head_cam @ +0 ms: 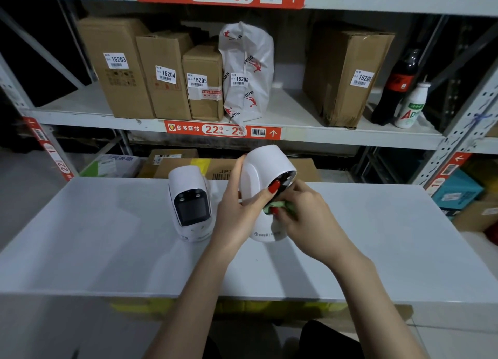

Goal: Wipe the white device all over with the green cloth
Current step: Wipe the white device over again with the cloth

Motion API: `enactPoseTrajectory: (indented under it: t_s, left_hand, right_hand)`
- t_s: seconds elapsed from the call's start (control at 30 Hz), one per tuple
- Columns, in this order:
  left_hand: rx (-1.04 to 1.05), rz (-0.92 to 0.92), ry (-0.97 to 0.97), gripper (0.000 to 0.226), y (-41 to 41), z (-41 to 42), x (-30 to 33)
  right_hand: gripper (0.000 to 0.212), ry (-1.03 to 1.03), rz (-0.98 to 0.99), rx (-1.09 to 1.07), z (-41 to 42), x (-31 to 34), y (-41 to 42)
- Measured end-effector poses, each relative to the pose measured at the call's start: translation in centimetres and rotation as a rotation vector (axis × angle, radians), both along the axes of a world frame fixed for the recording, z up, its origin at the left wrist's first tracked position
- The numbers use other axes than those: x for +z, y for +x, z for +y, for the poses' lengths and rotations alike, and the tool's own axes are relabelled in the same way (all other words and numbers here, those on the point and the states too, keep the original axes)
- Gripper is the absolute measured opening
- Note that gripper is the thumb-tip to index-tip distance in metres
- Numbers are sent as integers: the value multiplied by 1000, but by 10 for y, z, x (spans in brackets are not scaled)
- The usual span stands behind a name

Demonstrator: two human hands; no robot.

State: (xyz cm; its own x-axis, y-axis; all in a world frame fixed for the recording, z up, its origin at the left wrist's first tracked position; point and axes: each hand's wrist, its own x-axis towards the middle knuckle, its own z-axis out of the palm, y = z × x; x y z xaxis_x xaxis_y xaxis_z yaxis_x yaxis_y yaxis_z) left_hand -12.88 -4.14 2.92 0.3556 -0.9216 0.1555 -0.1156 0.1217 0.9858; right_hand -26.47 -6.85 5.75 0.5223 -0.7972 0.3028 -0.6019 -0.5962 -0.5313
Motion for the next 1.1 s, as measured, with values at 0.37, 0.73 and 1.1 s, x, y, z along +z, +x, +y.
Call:
enactPoseTrajectory:
  t_s: [0.37, 0.73, 1.1]
  left_hand:
    - [60, 156, 7, 62, -1, 1, 8]
    - [96, 225, -3, 60, 2, -1, 8]
    - [147, 340, 14, 54, 5, -5, 6]
  right_hand:
    - [26, -113, 1, -125, -4, 0, -6]
    - [26, 38, -161, -10, -2, 4, -7]
    - [26, 98, -261, 18, -3, 6, -10]
